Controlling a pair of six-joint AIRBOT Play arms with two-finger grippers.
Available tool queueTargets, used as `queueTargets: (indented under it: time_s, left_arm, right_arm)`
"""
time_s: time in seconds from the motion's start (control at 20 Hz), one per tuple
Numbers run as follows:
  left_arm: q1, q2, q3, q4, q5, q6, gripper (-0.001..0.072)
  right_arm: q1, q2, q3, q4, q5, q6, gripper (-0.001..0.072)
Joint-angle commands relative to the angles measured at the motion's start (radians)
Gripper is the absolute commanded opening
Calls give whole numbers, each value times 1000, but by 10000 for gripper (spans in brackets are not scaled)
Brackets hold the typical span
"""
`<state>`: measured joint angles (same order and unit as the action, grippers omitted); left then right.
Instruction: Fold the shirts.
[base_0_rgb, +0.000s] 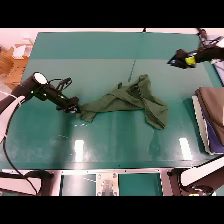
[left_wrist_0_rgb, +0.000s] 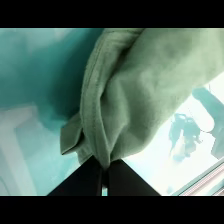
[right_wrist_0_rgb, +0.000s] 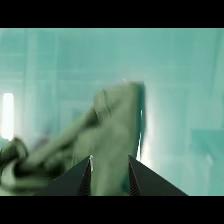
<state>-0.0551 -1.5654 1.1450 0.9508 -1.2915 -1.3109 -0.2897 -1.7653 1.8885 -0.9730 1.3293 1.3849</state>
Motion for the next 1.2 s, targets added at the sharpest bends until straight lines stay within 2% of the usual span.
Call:
queueTargets:
  time_s: [0.0,0.15,0.2,0.25,0.3,0.35,0.5,0.7,0.9,1.15]
  left_arm:
    - [0,1,1,-15,5,12,24]
    - [0,1,1,-16,-5,12,25]
    - [0,1,1,-16,-9,12,24]
    - [0,1,1,-16,-10,15,25]
    - [0,1,1,-16,-10,22,25]
    - [0,1,1,-16,-10,27,24]
    - [0,1,1,-16,-6,29,25]
    - [0,1,1,-17,-10,29,25]
    - [0,1,1,-18,-10,30,25]
    - [0,1,1,-20,-8,30,25]
  right_arm:
    - [-126,148,-134,-15,139,36,263]
    - [-184,445,-605,-14,45,-2,264]
    - [-187,562,-780,-14,-6,-2,299]
    - [-185,670,-945,-4,-43,6,407]
    - [-181,758,-1088,12,-66,23,482]
    - [-171,838,-1226,36,-82,26,511]
    - [-118,964,-1515,106,-143,37,510]
    - [-77,961,-1655,134,-312,37,509]
    - [-65,957,-1656,178,-505,36,508]
    - [51,886,-1654,303,-662,36,495]
